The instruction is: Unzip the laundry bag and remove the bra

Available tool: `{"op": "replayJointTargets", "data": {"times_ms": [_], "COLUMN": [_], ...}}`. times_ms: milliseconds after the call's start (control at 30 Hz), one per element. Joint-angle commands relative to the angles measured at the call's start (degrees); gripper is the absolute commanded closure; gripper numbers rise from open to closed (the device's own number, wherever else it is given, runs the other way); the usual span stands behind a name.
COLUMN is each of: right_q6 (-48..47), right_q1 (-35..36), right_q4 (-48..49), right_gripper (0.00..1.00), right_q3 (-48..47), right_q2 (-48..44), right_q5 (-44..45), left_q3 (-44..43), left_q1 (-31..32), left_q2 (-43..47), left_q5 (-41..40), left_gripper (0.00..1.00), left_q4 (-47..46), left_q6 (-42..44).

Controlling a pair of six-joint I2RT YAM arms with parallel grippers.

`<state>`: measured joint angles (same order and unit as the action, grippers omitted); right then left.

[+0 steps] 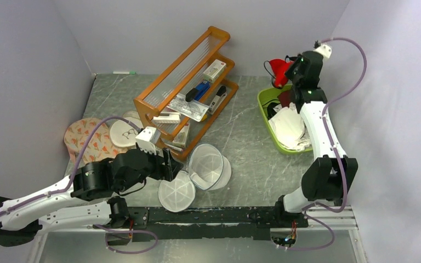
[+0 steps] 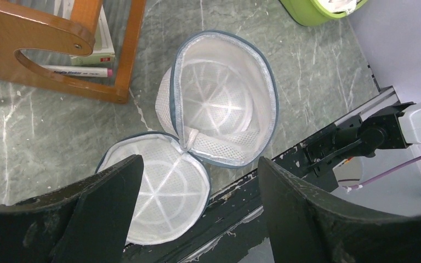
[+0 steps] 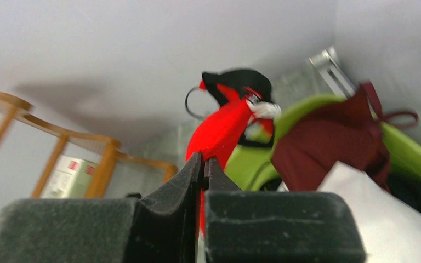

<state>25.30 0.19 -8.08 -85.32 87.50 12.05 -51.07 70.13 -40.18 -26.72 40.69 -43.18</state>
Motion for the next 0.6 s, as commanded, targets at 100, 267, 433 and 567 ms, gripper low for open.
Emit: {"op": "replayJointTargets", "data": {"times_ms": [100,267,433,567], "right_q6": [3.11,2.05,1.25,0.78], "right_q1": [-3.22,-3.70,-4.11,-4.54], "right_q4": [4.59,4.41,1.88,1.77], "right_gripper": [1.00,1.00,1.00,1.00], "right_q3": [19.81,30.26,33.12,34.65], "right_q2": [-11.14,-13.38,-16.79,-20.51], "right_q5": [1.40,2.73,10.31,14.81], "left_q3": [-2.63,-3.16,-2.14,-1.20], "left_q1": [0.21,0.19,0.18,0.18], "left_q2": [-2.68,-4.56,-3.65,-2.25], "left_q5": [-0.75,0.19,0.60,0.44], "left_gripper": [0.12,0.13,0.13,0.13], "left_q4": [0.62,-0.19,-0.13,-0.58], "left_q6": [1.47,2.35,1.16,0.59]}}
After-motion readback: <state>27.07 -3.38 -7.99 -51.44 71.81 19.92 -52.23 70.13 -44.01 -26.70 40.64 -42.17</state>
